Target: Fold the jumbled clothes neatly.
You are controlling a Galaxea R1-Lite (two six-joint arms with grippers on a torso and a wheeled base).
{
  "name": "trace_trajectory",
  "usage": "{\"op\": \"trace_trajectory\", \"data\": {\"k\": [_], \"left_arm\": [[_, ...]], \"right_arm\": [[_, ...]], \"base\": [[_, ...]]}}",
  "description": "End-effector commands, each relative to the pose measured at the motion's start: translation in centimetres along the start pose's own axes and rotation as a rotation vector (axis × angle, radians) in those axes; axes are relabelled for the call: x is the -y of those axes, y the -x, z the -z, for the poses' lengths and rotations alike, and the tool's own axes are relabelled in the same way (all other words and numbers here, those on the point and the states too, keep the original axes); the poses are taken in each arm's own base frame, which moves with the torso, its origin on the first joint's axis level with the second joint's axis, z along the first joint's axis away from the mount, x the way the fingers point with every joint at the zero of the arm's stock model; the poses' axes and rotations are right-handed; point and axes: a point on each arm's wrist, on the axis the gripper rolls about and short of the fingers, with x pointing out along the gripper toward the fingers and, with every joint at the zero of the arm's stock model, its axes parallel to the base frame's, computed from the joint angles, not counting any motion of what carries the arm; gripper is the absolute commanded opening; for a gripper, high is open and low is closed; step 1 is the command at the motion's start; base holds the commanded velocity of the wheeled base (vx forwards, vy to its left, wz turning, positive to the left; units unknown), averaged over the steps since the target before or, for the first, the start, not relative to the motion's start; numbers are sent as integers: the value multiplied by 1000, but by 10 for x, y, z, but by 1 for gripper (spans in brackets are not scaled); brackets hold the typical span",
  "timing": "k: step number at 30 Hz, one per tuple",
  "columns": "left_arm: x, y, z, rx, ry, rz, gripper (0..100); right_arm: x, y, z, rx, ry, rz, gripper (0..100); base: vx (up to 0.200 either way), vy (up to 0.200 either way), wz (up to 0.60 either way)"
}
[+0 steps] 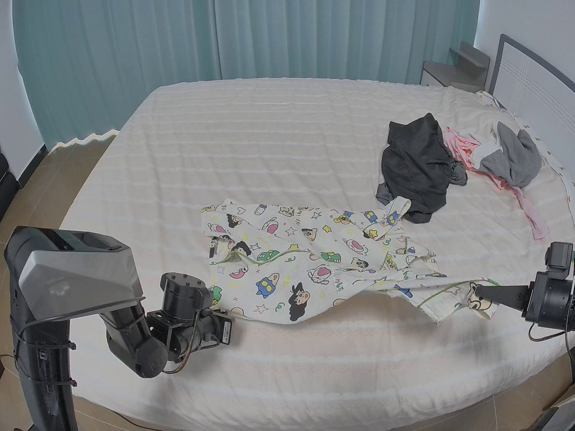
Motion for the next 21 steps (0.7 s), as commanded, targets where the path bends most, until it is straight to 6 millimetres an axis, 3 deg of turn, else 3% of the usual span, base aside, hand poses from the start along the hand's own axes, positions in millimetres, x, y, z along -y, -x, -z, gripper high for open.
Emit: {"op": "trace_trajectory", "data": {"k": [1,15,21], "left_arm": [[-5,20,-13,43,48,9,0],[-13,66,-49,187,192,46,0],[-15,93,-66,191,250,132,0]], "right_arm": [[0,0,-1,6,-1,2,0],[-4,0,-13,56,16,-12,0],[-5,-3,-28,94,14,1,0]], "base": [[0,0,0],[0,0,0],[0,0,0]]}}
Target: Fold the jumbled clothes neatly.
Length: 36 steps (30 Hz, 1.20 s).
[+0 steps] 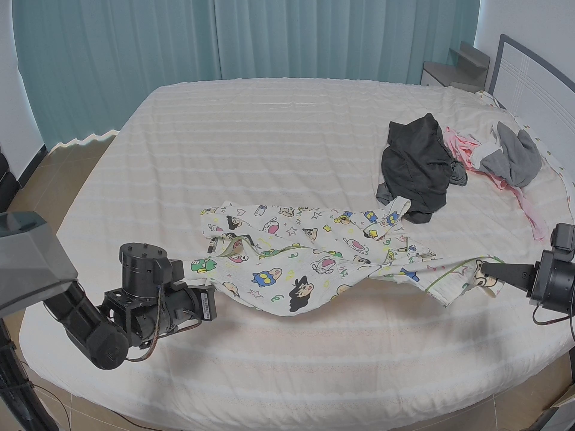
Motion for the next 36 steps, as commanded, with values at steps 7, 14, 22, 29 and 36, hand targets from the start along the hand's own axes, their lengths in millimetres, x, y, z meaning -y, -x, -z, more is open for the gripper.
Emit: {"op": "trace_trajectory", "data": {"k": [7,14,22,29,36], "left_arm": [[8,59,-71,57,211,140,0],[-1,86,-107,98,305,165,0],[-12,106,-141,217,370,149,0],[-14,117,-161,276,411,130,0],[-14,119,-173,335,460,89,0]], "right_arm": [[-4,-4,-22,60,-8,4,0],[-8,-6,-37,103,-52,0,0],[-13,-8,-51,144,-40,-1,0],[-16,-13,-64,186,-33,17,0],[-25,-20,-82,216,-35,-12,0]], "base": [[0,0,0],[0,0,0],[0,0,0],[0,0,0],[0,0,0]]}}
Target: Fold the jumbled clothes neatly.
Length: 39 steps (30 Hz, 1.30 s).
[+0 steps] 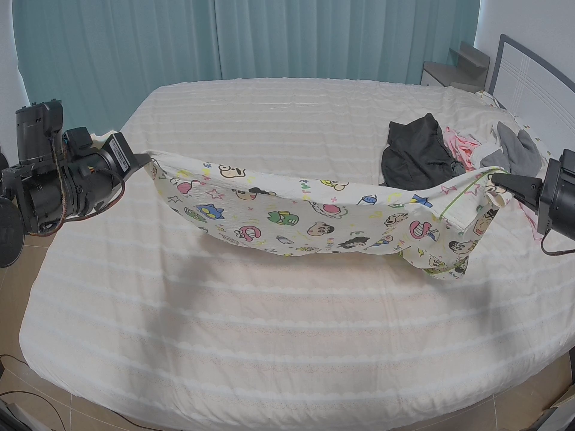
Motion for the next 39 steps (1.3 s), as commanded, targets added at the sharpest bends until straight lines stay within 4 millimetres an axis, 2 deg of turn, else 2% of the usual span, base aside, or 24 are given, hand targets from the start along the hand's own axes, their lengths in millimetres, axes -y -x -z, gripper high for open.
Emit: {"op": "trace_trajectory", "data": {"k": [1,3,4,9,14,15,16,20,23,30,39], "left_arm": [[4,-1,-7,18,29,9,0],[4,-1,-7,18,29,9,0],[4,-12,-8,9,33,2,0],[9,-31,-23,27,36,-5,0],[18,-54,-52,82,39,-67,0],[18,-54,-52,82,39,-67,0],[23,-60,-64,117,47,-66,0],[31,-63,-81,148,94,-54,0],[32,-61,-87,162,125,-50,0],[20,-55,-80,126,146,-76,0],[10,-18,-57,13,155,-69,0]], "right_arm": [[-2,-12,-9,4,0,-7,0],[-2,-12,-9,4,0,-7,0],[-1,-23,-15,3,-1,-2,0],[-5,-39,-36,47,10,-16,0],[-12,-64,-63,116,30,-22,0],[-12,-64,-63,116,30,-22,0],[-16,-71,-73,146,37,-32,0],[-24,-77,-86,178,52,-60,0],[-26,-78,-87,179,54,-66,0],[-16,-64,-76,152,40,-31,0],[-7,-35,-50,79,25,-11,0]], "base": [[0,0,0],[0,0,0],[0,0,0],[0,0,0],[0,0,0],[0,0,0],[0,0,0],[0,0,0],[0,0,0],[0,0,0],[0,0,0]]}}
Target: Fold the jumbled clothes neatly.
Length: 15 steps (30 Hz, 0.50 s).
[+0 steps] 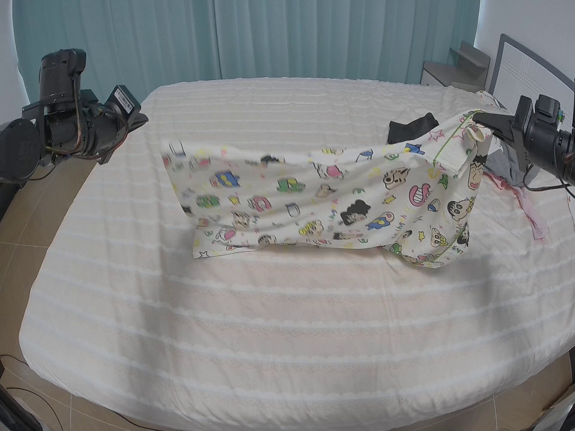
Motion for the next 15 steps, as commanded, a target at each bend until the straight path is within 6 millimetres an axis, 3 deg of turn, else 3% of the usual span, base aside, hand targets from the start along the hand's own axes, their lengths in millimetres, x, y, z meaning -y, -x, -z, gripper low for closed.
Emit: {"op": "trace_trajectory", "data": {"k": [1,5,10,11,13,15], "left_arm": [[-6,34,9,-42,4,13,0],[-13,47,18,-83,8,11,0],[-34,62,48,-205,15,-19,0],[-35,62,49,-209,15,-18,0],[-46,62,73,-327,20,-20,0],[-47,62,75,-339,20,-20,0]], "right_arm": [[-1,28,11,-17,-2,12,0],[-2,42,21,-57,-7,29,0],[12,70,59,-216,17,67,0],[13,71,60,-218,17,69,0],[24,75,77,-266,30,93,0],[24,76,78,-269,30,95,0]], "base": [[0,0,0],[0,0,0],[0,0,0],[0,0,0],[0,0,0],[0,0,0]]}}
